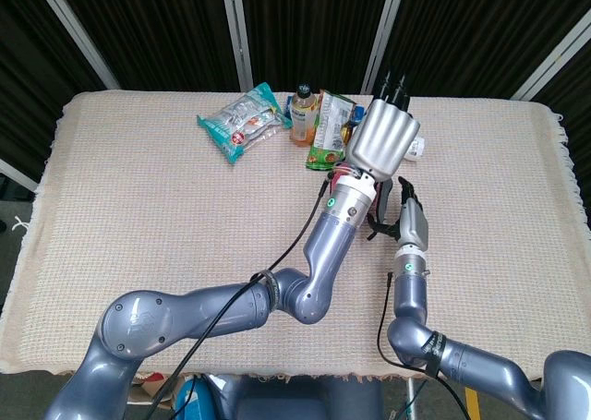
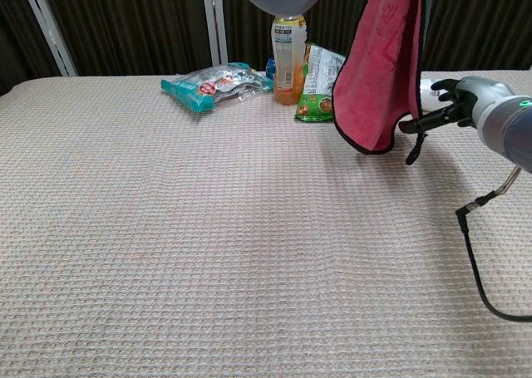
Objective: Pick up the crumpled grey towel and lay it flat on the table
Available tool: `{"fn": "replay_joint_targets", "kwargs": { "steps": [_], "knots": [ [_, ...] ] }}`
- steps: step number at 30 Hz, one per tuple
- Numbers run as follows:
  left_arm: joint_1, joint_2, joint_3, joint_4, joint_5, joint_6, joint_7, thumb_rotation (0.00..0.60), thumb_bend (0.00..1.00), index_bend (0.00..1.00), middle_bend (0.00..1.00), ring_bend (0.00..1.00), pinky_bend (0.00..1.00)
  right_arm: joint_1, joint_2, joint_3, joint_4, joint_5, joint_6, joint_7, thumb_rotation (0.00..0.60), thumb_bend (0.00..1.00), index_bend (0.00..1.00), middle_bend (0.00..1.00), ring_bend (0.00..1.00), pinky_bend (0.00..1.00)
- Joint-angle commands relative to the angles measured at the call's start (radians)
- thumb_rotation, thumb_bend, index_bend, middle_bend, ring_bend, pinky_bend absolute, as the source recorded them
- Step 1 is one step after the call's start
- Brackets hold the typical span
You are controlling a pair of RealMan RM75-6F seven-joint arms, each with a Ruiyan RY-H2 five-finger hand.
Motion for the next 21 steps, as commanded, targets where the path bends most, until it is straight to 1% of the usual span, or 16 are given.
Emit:
{"fn": "replay_joint_targets", "kwargs": {
  "steps": [1, 4, 8, 10, 11, 12, 15, 18, 21],
  "knots": [
    [0.018, 0.015, 0.01, -0.02, 0.007, 0.006, -0.006, 0.6, 0.62, 0.72, 0.28, 0.04, 0.02, -0.011, 0.012, 0.005, -0.006, -0.021, 0.01, 0.013, 0.6, 0.3, 0.0, 0.0, 0.0, 0.0],
    [0.037, 0.029, 0.02, -0.041, 0.01, 0.012, -0.008, 0.6, 0.62, 0.72, 0.28, 0.04, 0.02, -0.023, 0.022, 0.003, -0.016, -0.05, 0.029, 0.022, 0.6, 0.3, 0.0, 0.0, 0.0, 0.0],
    [0.059, 0.046, 0.03, -0.065, 0.011, 0.021, -0.011, 0.6, 0.62, 0.72, 0.28, 0.04, 0.02, -0.036, 0.033, 0.013, -0.013, -0.067, 0.04, 0.04, 0.6, 0.31, 0.01, 0.0, 0.0, 0.0],
    [0.067, 0.053, 0.031, -0.076, 0.012, 0.023, -0.015, 0.6, 0.62, 0.72, 0.28, 0.04, 0.02, -0.044, 0.035, 0.014, -0.011, -0.077, 0.045, 0.053, 0.6, 0.33, 0.08, 0.0, 0.0, 0.01],
    [0.071, 0.056, 0.032, -0.08, 0.014, 0.025, -0.018, 0.6, 0.62, 0.72, 0.28, 0.04, 0.02, -0.05, 0.036, 0.011, -0.01, -0.081, 0.047, 0.058, 0.6, 0.34, 0.14, 0.01, 0.0, 0.01],
    [0.073, 0.059, 0.033, -0.081, 0.015, 0.025, -0.019, 0.6, 0.62, 0.72, 0.28, 0.04, 0.02, -0.053, 0.036, 0.009, -0.009, -0.084, 0.048, 0.06, 0.6, 0.34, 0.21, 0.03, 0.0, 0.02],
    [0.078, 0.065, 0.035, -0.088, 0.018, 0.026, -0.022, 0.6, 0.62, 0.72, 0.28, 0.04, 0.02, -0.059, 0.034, 0.003, 0.0, -0.09, 0.045, 0.064, 0.6, 0.36, 0.35, 0.1, 0.0, 0.02],
    [0.079, 0.069, 0.035, -0.091, 0.022, 0.026, -0.024, 0.6, 0.62, 0.72, 0.28, 0.04, 0.02, -0.064, 0.031, 0.0, 0.007, -0.093, 0.042, 0.069, 0.6, 0.37, 0.42, 0.14, 0.0, 0.03],
    [0.08, 0.071, 0.034, -0.091, 0.022, 0.025, -0.026, 0.6, 0.62, 0.72, 0.28, 0.04, 0.02, -0.07, 0.03, -0.003, 0.009, -0.1, 0.039, 0.075, 0.6, 0.39, 0.46, 0.16, 0.0, 0.04]
  ]
}}
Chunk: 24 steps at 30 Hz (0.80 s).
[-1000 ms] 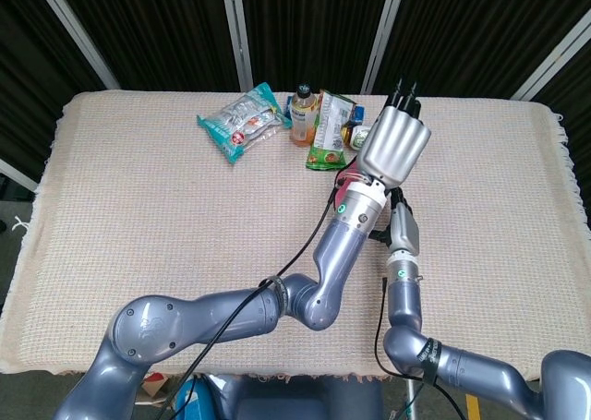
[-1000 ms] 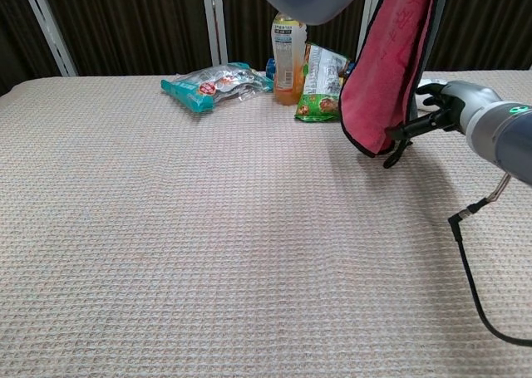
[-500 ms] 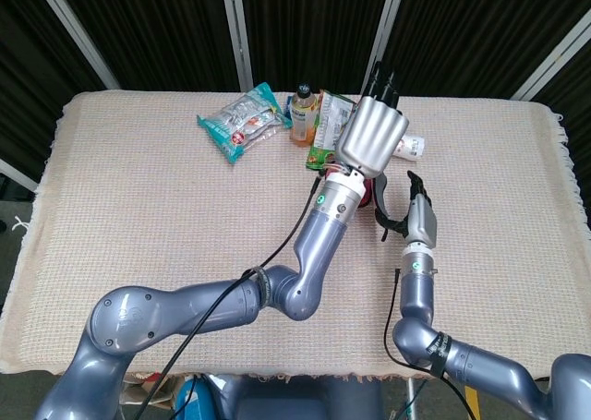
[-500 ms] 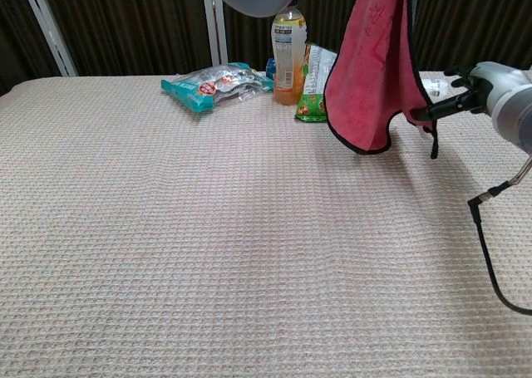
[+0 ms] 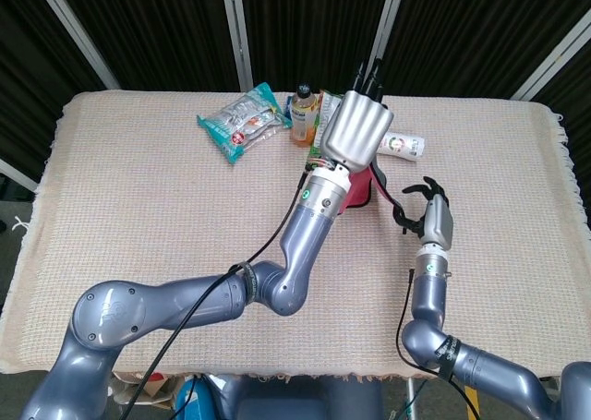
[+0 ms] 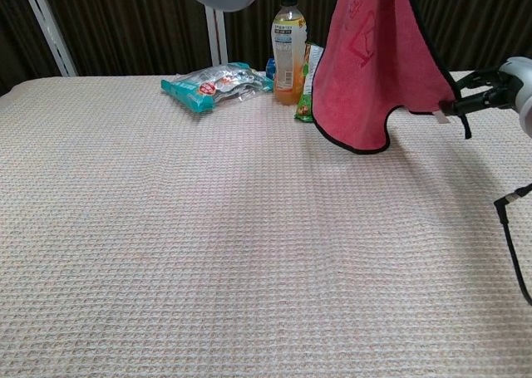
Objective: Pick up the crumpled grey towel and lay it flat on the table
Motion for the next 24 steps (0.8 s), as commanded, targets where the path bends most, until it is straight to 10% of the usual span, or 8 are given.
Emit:
{"fn": "replay_joint_targets", "kwargs": {
  "steps": [1, 24],
  "knots": [
    [0.0, 0.001, 0.001, 0.0, 0.001, -0.001, 0.0, 0.6, 0.62, 0.72, 0.27, 0.04, 0.02, -0.004, -0.001, -0.002, 0.003, -0.006, -0.003, 0.005, 0.6, 0.4, 0.48, 0.17, 0.0, 0.04],
    [0.015, -0.005, 0.009, 0.007, 0.001, 0.003, -0.013, 0.6, 0.62, 0.72, 0.27, 0.04, 0.02, -0.046, 0.041, -0.015, -0.067, -0.112, -0.011, 0.062, 0.6, 0.61, 0.54, 0.19, 0.0, 0.04]
  ]
}}
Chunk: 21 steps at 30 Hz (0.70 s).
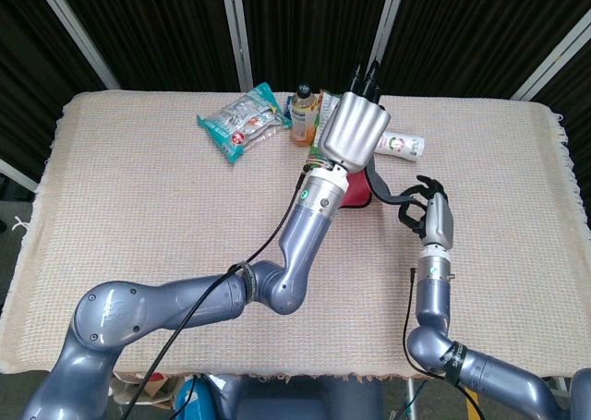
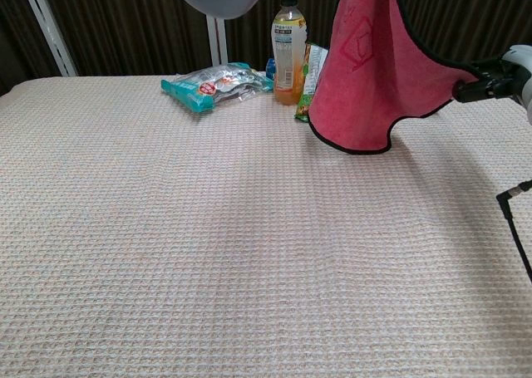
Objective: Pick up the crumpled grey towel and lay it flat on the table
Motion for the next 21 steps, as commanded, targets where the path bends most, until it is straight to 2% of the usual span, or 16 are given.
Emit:
{"fn": "replay_joint_targets", "kwargs": {
  "steps": [1, 8, 13, 21],
  "knots": [
    [0.011, 0.006, 0.001, -0.008, -0.001, 0.007, -0.006, 0.6, 0.62, 0.72, 0.27, 0.04, 0.02, -0.012, 0.016, -0.007, -0.027, -0.024, 0.003, 0.01, 0.6, 0.61, 0.55, 0.19, 0.0, 0.04],
    [0.061, 0.032, 0.008, -0.051, -0.009, 0.028, -0.03, 0.6, 0.62, 0.72, 0.27, 0.04, 0.02, -0.032, 0.056, -0.013, -0.065, -0.092, 0.021, 0.026, 0.6, 0.61, 0.56, 0.19, 0.0, 0.04],
    [0.104, 0.053, 0.002, -0.117, -0.021, 0.043, -0.072, 0.6, 0.62, 0.72, 0.27, 0.04, 0.02, -0.028, 0.084, 0.002, -0.05, -0.081, 0.003, 0.015, 0.6, 0.61, 0.56, 0.19, 0.0, 0.04],
    [0.172, 0.103, 0.02, -0.246, 0.002, 0.057, -0.131, 0.6, 0.62, 0.72, 0.27, 0.04, 0.02, -0.005, 0.107, 0.015, -0.002, -0.055, -0.031, -0.015, 0.6, 0.61, 0.57, 0.19, 0.0, 0.04]
  ]
}}
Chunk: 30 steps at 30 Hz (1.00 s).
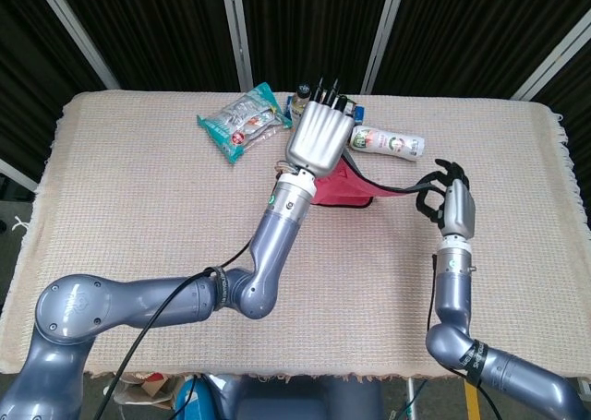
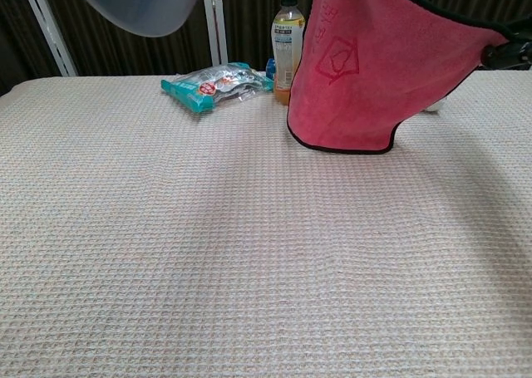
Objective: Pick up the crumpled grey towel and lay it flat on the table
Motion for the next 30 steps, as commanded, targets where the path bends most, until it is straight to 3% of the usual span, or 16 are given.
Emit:
{"fn": "replay_joint_targets", "kwargs": {
  "steps": [1, 13, 30],
  "knots": [
    [0.04, 0.026, 0.006, -0.055, 0.01, 0.01, -0.045, 0.6, 0.62, 0.72, 0.27, 0.04, 0.02, 0.011, 0.004, 0.003, 0.01, 0.008, -0.011, -0.01, 0.6, 0.61, 0.57, 0.19, 0.0, 0.04],
    [0.166, 0.061, 0.043, -0.174, 0.028, 0.033, -0.188, 0.6, 0.62, 0.72, 0.27, 0.04, 0.02, 0.069, -0.032, -0.014, 0.041, -0.004, -0.025, -0.058, 0.6, 0.61, 0.57, 0.19, 0.0, 0.04],
    [0.252, 0.058, 0.069, -0.097, 0.11, -0.011, -0.345, 0.6, 0.62, 0.71, 0.28, 0.04, 0.02, 0.168, -0.109, 0.008, 0.132, -0.01, -0.014, -0.114, 0.6, 0.61, 0.57, 0.19, 0.0, 0.04]
  ]
}}
